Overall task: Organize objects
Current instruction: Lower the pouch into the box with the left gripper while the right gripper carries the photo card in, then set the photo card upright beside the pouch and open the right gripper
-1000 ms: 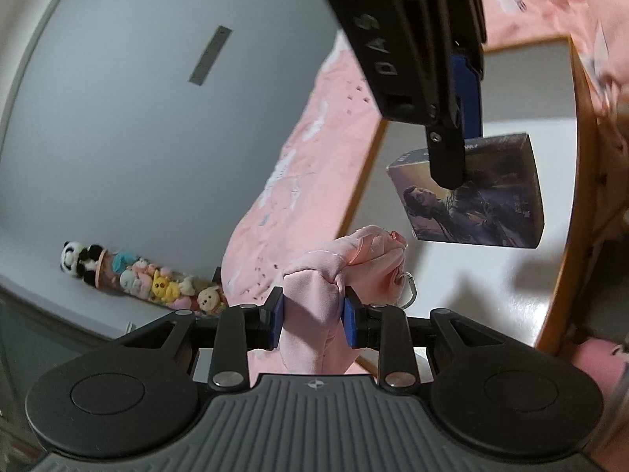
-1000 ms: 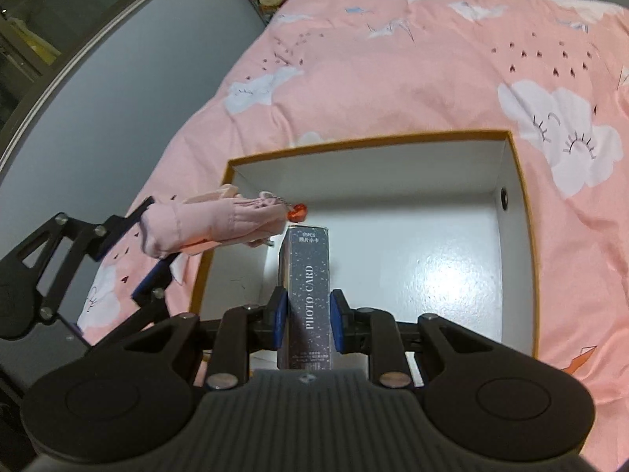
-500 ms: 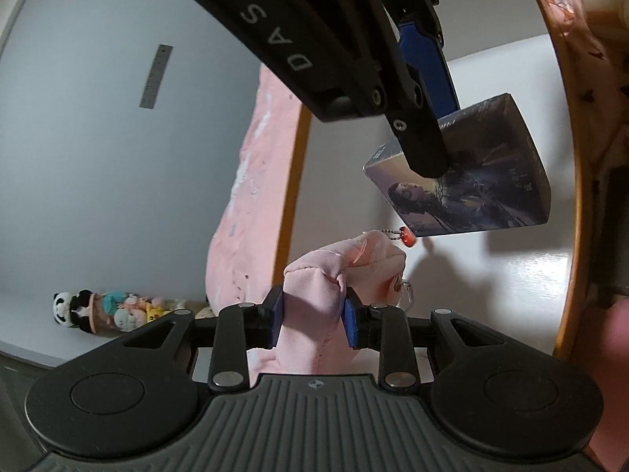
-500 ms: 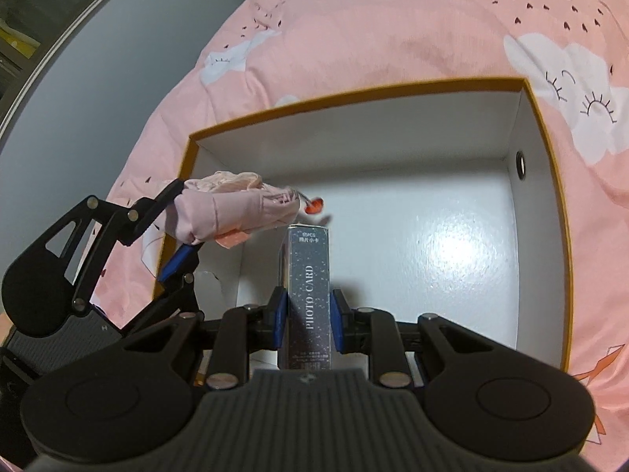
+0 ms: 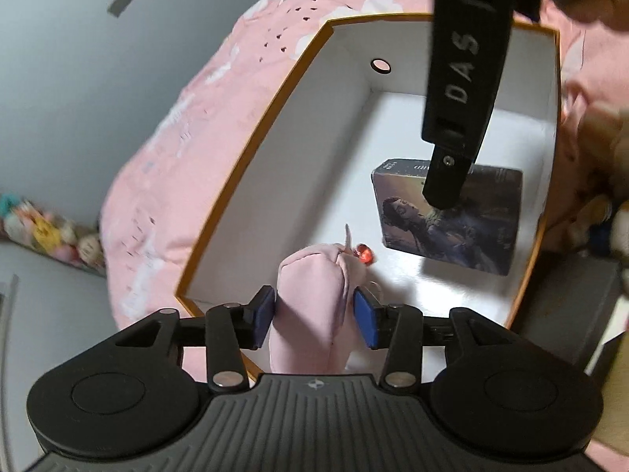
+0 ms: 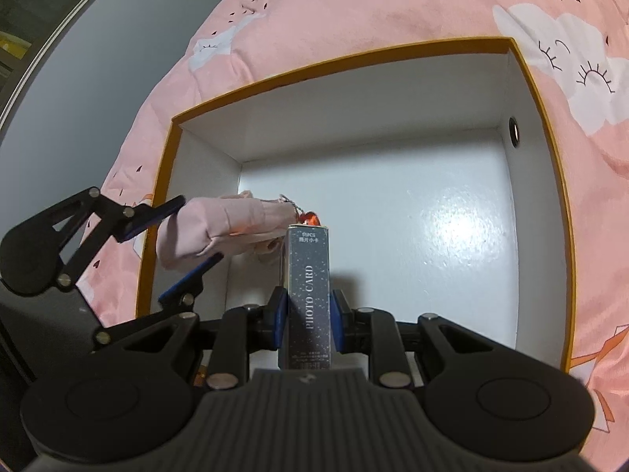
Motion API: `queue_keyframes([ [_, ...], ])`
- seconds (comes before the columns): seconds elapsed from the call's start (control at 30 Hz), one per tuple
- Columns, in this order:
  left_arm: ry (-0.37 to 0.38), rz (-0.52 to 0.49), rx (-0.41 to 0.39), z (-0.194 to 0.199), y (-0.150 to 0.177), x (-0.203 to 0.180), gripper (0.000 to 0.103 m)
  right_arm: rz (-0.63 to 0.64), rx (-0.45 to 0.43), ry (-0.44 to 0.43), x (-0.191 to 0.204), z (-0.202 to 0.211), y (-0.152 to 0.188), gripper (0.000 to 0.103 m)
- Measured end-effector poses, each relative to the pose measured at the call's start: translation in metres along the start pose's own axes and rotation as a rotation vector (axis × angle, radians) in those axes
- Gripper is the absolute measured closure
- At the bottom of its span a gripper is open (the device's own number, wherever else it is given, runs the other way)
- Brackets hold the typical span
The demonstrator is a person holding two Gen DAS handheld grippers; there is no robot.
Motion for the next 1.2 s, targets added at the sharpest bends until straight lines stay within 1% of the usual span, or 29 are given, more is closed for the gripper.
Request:
queue_keyframes([
  [0.1,0.059,0.067,0.013,0.005,0.0,0.009,0.048,-0.006,0.002,0.0,-0.001,0.0,0.0,0.079],
  [0.17,0.118,0.123,0.025,0.006,-0.002,0.014,0.044,-0.005,0.003,0.0,-0.001,0.0,0.001,0.079],
  [0.3,0.265,0.271,0.055,0.009,0.001,0.034,0.044,-0.002,0.008,0.001,-0.003,-0.001,0.002,0.079],
  [0.4,0.33,0.366,0.076,0.009,0.005,0.048,0.044,-0.004,0.011,0.004,-0.003,-0.002,0.001,0.079],
  [0.5,0.33,0.418,0.075,0.013,0.006,0.058,0.045,-0.006,0.011,0.006,-0.005,-0.001,0.001,0.079],
  [0.53,0.335,0.429,0.074,0.003,0.0,0.074,0.045,-0.007,0.01,0.007,-0.005,-0.001,0.0,0.079],
  [0.6,0.342,0.441,0.077,0.0,-0.002,0.076,0.046,-0.008,0.012,0.006,-0.006,-0.001,0.0,0.079],
  [0.63,0.338,0.438,0.085,0.003,-0.005,0.069,0.047,-0.01,0.013,0.005,-0.006,-0.001,0.0,0.079],
  [0.73,0.327,0.44,0.112,-0.011,-0.007,0.067,0.049,-0.014,0.016,0.004,-0.007,-0.003,0.0,0.079],
  [0.8,0.317,0.445,0.118,-0.015,-0.008,0.064,0.051,-0.007,0.013,0.017,-0.007,-0.004,-0.001,0.079],
  [0.83,0.313,0.446,0.122,-0.016,-0.008,0.062,0.053,0.002,0.011,0.031,-0.007,-0.005,-0.001,0.079],
  [0.87,0.31,0.445,0.127,-0.019,-0.009,0.06,0.057,0.014,0.008,0.049,-0.007,-0.007,-0.001,0.079],
  [0.97,0.316,0.414,0.138,-0.027,-0.011,0.052,0.064,0.031,0.009,0.077,-0.007,-0.012,-0.001,0.079],
  [1.1,0.297,0.377,0.145,-0.034,-0.009,0.048,0.066,0.031,0.017,0.079,-0.008,-0.025,-0.002,0.079],
  [1.2,0.3,0.368,0.143,-0.035,-0.006,0.049,0.066,0.024,0.029,0.064,-0.007,-0.034,-0.001,0.079],
])
Point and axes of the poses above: each gripper's, at about its wrist camera, not at the fingertips, and z roughly against the way its jaws point, x to its left, y to its underside, the point moved 2 cm from there along -z, roughly the way its jaws point, and after that the axes turned 5 degrees about -x, right-handed, at the moved point
